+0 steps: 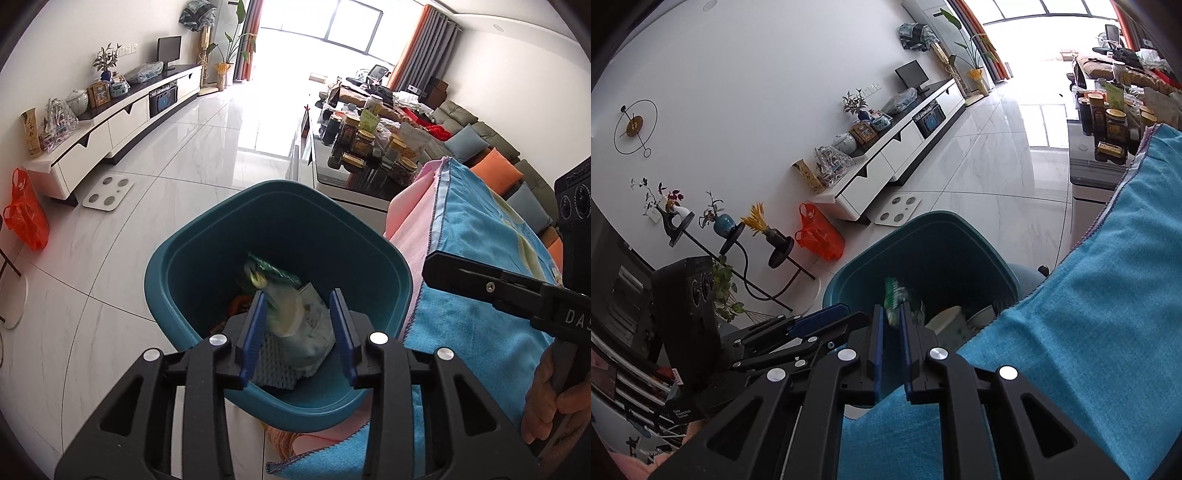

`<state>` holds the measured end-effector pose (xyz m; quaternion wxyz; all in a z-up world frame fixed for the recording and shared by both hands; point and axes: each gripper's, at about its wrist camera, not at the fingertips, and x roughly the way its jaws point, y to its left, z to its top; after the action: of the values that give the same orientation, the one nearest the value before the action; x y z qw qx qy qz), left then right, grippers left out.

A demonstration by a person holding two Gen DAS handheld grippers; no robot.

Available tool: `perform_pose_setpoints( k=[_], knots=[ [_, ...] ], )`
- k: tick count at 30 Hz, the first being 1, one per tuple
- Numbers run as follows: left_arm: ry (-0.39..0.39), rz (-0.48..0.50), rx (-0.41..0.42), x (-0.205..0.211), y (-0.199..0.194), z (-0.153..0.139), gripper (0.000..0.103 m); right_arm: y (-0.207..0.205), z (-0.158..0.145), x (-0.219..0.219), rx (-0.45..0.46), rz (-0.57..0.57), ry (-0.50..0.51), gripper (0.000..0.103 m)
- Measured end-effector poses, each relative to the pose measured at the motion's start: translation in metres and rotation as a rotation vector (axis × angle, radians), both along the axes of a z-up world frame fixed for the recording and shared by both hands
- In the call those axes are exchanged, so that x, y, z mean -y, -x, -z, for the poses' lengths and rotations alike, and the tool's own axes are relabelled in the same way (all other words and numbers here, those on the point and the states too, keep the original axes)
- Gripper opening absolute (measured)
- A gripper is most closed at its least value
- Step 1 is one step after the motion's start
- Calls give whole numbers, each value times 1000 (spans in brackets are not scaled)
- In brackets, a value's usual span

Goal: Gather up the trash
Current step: 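Open the left gripper to drop the wrapper while the right gripper releases the cup, then move both grippers back over the table toward the orange peel and green wrapper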

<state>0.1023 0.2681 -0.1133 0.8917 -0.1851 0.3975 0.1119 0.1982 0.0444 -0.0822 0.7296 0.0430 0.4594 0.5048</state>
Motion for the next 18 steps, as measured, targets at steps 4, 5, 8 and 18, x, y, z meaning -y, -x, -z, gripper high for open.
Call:
perform_pose_setpoints(
  k=[4,5,8,18],
  knots=[
    [13,5,-8,4,-2,7,36,1,-3,8,-2,8,-7,15],
    [11,7,-5,6,-2,7,36,2,-3,10,-4,9,-8,15],
    [5,18,8,11,1,5,37,4,-7,19,0,15,-16,16],
    [-38,138,138,52,20,-30,48,20,-28,76,81,53,-36,29]
  ],
)
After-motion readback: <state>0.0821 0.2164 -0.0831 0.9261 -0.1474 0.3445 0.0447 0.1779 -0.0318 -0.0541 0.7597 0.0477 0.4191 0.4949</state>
